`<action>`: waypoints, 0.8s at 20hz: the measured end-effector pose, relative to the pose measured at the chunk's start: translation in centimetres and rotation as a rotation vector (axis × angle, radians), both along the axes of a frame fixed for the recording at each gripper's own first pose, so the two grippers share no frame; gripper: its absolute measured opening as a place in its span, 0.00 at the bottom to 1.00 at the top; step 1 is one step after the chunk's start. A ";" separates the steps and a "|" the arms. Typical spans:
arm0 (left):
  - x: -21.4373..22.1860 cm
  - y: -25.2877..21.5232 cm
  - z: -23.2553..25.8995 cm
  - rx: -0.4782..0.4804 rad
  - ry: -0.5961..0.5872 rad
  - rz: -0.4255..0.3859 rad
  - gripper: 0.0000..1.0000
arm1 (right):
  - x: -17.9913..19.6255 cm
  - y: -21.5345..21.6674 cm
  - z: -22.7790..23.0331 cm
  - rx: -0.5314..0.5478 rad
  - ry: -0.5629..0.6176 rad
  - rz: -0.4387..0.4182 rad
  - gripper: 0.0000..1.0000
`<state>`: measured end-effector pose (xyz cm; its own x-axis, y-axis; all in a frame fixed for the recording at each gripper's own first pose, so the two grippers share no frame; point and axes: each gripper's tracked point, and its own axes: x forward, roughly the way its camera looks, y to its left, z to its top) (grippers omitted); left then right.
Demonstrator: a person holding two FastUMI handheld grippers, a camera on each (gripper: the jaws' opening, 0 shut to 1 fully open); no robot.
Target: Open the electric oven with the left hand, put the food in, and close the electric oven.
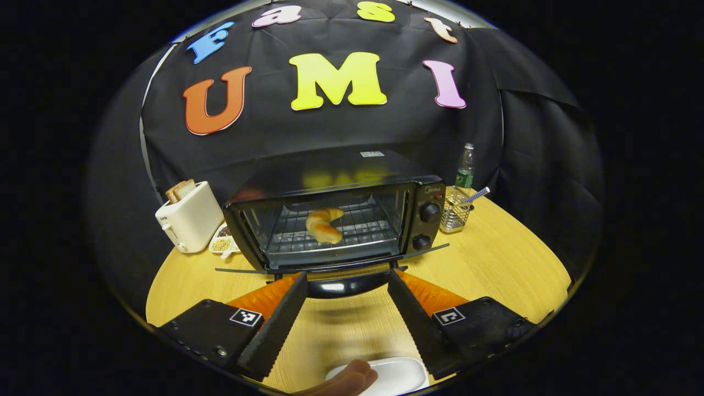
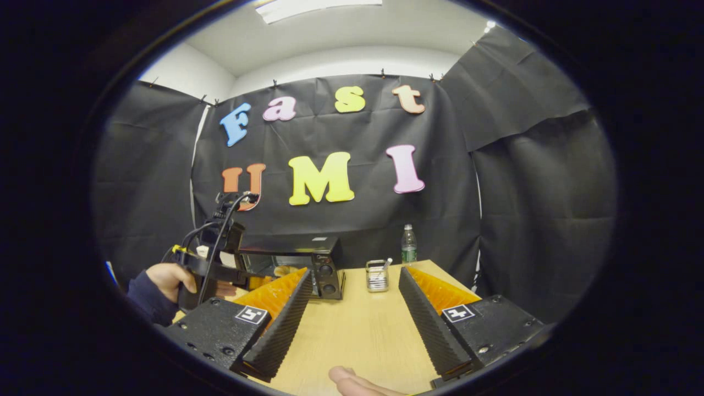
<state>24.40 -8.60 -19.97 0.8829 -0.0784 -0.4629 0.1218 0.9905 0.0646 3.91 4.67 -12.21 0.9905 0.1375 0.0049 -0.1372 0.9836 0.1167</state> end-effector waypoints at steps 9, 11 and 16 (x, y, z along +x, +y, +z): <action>6.2 0.3 1.5 -0.015 0.011 -0.003 0.97 | 0.0 -1.5 -0.9 -0.007 0.014 -0.037 0.96; 6.5 0.8 0.6 -0.024 0.038 0.018 0.96 | 0.0 -1.9 -0.7 -0.001 0.016 -0.046 0.96; 2.5 0.6 4.8 -0.073 -0.082 -0.001 0.96 | -0.9 -2.0 0.2 0.002 0.009 -0.056 0.96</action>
<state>26.89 -7.96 -15.15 0.9177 -0.1101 -0.3816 0.1199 0.9928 0.0018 3.05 2.65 -11.99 0.9967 0.0814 -0.0035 -0.0804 0.9895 0.1199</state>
